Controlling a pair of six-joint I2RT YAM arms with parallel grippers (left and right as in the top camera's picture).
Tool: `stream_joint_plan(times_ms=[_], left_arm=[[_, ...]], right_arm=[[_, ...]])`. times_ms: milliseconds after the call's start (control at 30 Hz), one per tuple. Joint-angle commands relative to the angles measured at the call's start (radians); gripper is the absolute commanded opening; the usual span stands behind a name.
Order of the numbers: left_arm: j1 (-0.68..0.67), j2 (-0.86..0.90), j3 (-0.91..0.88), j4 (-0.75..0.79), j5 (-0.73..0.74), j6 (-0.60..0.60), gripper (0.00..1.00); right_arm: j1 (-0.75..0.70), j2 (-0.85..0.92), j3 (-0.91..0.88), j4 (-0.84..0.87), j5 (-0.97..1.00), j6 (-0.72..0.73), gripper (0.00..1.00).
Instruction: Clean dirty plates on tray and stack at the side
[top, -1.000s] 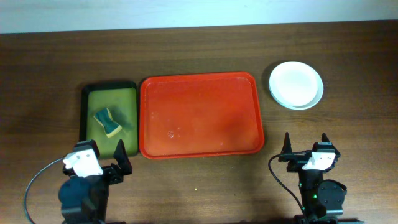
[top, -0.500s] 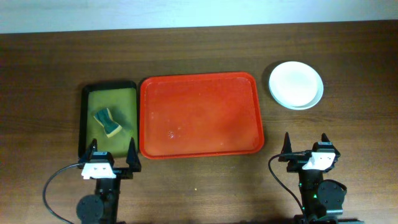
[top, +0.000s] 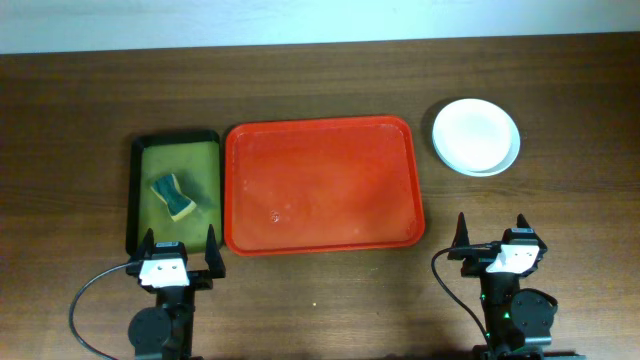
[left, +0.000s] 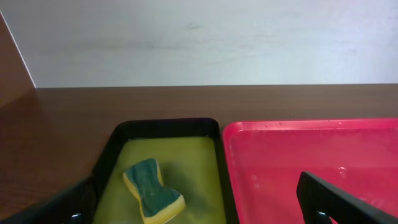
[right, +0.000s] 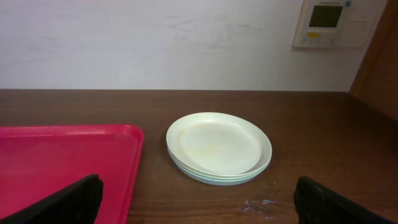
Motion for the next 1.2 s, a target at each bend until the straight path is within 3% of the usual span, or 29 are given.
stream_joint_plan(times_ms=[0, 1167], left_arm=[[-0.004, -0.01, -0.008, -0.004, -0.011, 0.027, 0.99], [-0.004, -0.01, -0.007, 0.0, -0.011, -0.003, 0.99]], right_arm=[[-0.005, -0.007, -0.007, -0.004, 0.016, 0.002, 0.99], [-0.005, -0.007, -0.007, -0.004, 0.016, 0.002, 0.99]])
